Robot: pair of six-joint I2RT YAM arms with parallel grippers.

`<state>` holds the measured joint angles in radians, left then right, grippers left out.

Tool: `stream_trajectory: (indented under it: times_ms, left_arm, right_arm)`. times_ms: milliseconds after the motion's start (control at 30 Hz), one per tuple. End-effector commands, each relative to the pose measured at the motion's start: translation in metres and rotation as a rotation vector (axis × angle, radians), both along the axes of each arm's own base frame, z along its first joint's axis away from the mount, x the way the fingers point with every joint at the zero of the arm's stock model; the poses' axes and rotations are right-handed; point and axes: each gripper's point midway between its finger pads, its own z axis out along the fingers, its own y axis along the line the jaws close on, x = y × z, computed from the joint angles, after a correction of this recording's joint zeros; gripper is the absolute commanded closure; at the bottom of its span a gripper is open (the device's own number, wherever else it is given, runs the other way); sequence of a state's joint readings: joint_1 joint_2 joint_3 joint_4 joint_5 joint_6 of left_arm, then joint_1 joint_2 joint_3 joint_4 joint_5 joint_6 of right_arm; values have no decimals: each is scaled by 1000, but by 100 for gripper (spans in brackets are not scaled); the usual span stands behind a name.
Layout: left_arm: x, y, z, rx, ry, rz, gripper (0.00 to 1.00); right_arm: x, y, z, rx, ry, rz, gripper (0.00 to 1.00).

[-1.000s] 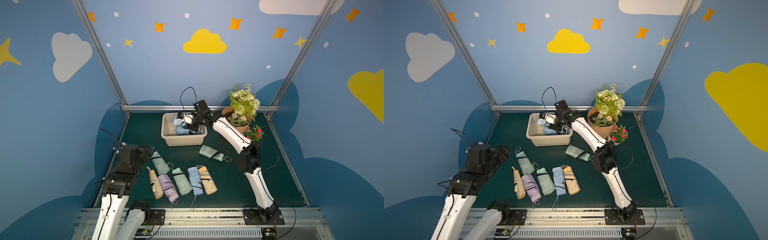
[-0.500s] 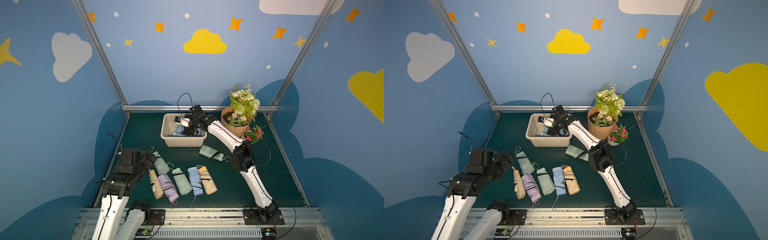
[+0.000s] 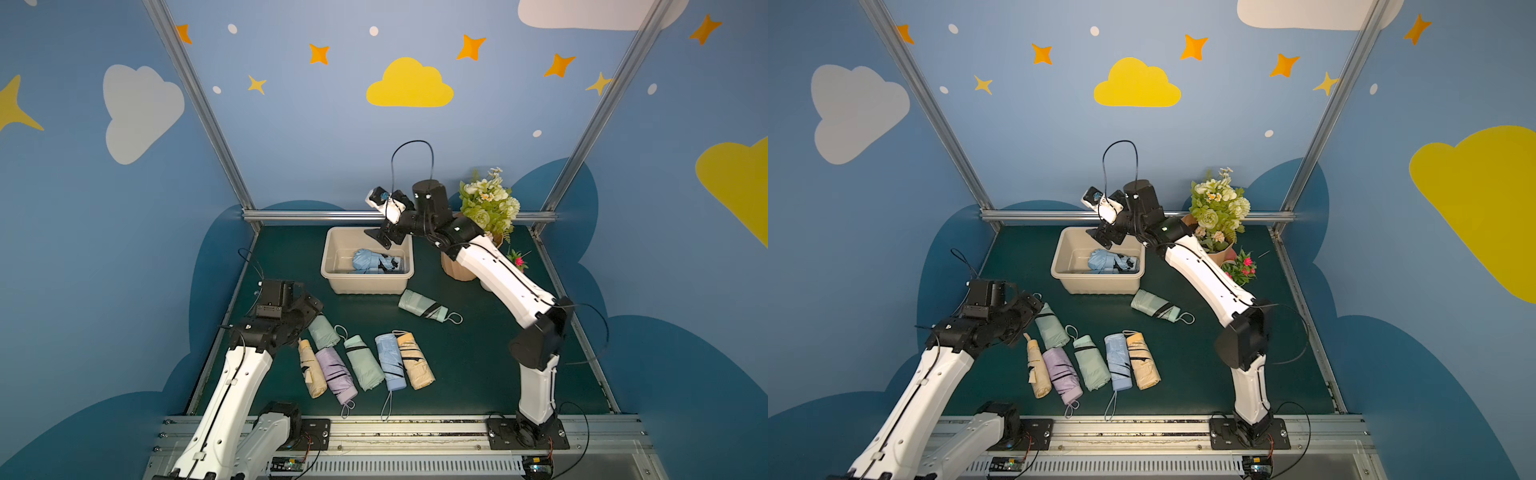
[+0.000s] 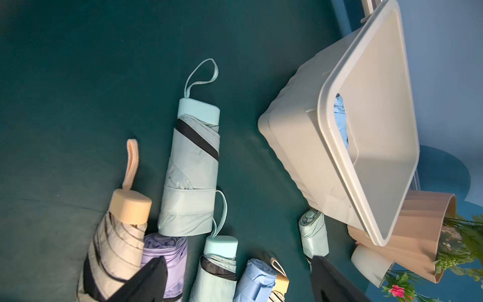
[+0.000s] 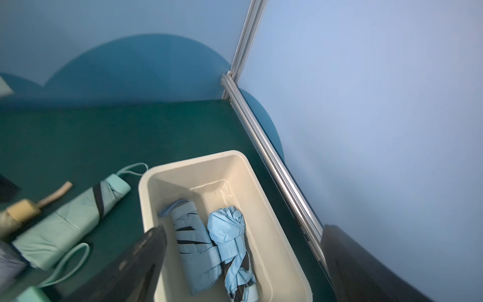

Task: Put the umbrella into the storage box
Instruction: Place the umbrella in the storage box, then pick up the umbrella from the center of the board.

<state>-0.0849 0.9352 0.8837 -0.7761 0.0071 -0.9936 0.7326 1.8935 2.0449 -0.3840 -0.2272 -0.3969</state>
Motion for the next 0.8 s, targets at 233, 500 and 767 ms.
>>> stream_trajectory:
  times_ms: [233, 500, 767]
  left_arm:
    - [12, -17, -22, -24, 11, -38, 12]
    - [10, -29, -28, -7, 15, -48, 12]
    - [11, -30, -29, -28, -2, -27, 12]
  right_arm:
    - [-120, -58, -104, -34, 568, -257, 8]
    - [-215, -127, -190, -351, 715, -433, 8]
    - [-271, -167, -267, -527, 814, -513, 2]
